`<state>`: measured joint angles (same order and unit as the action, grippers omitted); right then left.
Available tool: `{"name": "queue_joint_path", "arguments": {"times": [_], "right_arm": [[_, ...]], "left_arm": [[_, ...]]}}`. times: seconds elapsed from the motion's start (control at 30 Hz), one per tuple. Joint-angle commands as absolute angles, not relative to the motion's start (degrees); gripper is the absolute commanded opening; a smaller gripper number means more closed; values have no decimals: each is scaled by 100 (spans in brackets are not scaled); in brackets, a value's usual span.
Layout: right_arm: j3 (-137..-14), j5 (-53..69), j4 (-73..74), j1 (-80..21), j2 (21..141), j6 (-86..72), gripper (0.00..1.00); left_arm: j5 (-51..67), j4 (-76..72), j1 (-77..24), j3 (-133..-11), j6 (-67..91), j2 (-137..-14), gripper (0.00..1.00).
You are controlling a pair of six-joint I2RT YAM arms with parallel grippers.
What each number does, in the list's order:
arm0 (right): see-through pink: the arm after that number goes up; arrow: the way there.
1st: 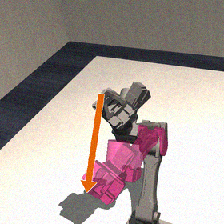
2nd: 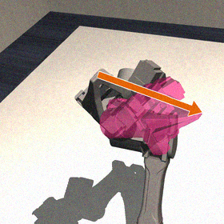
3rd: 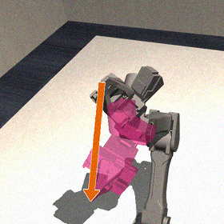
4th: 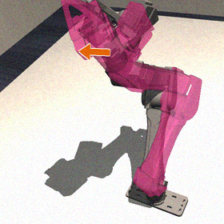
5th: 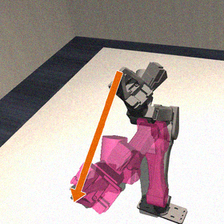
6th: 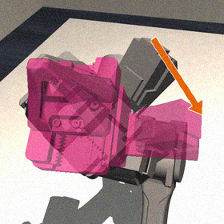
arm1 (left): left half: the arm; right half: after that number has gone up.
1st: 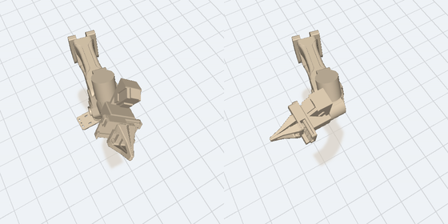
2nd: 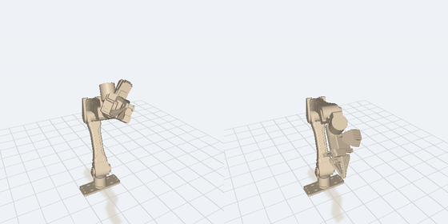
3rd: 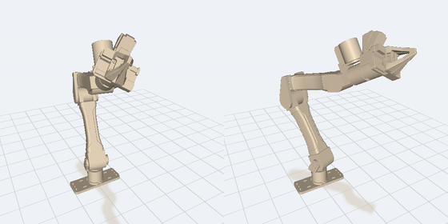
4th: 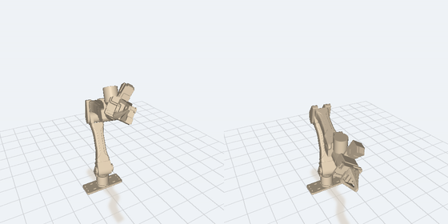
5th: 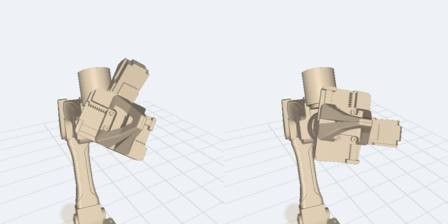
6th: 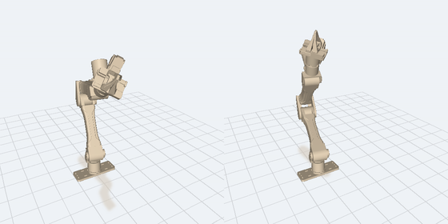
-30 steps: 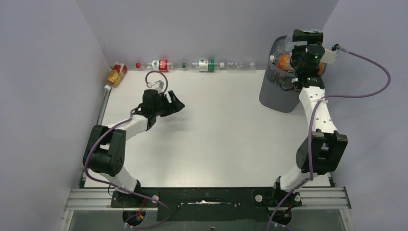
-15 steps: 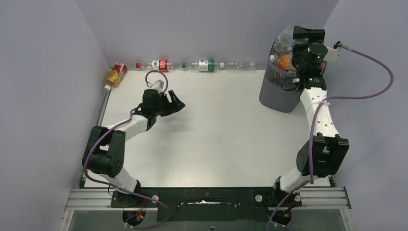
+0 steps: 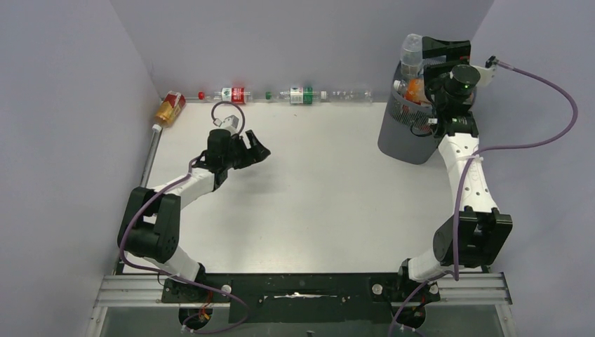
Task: Put the plastic bottles in the bin
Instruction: Place the plastic bottle in the trash bin, then pick up the plastic bottle from the corner of the board.
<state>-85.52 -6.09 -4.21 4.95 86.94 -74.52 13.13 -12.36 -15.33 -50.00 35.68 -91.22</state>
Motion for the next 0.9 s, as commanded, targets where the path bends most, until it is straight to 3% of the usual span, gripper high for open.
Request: {"name": "queue_joint_path", "arguments": {"times": [0.0, 0.4, 0.6, 0.87], "right_arm": [[-9215, 54, -315, 518, 8465, -6904, 96], [-8699, 1569, 666, -364, 7816, -5282, 98], [-7851, 1951, 1381, -1041, 7250, -4427, 98], [-5995, 2567, 2058, -1217, 5865, -3670, 100]], "left_arm": [[1089, -1074, -1460, -5506, 3358, -8945, 81], [14, 72, -416, -7858, 2708, -10249, 86], [-912, 662, 40, -9345, 1812, -11267, 86], [-1728, 569, 222, -10811, 376, -12593, 88]]}}
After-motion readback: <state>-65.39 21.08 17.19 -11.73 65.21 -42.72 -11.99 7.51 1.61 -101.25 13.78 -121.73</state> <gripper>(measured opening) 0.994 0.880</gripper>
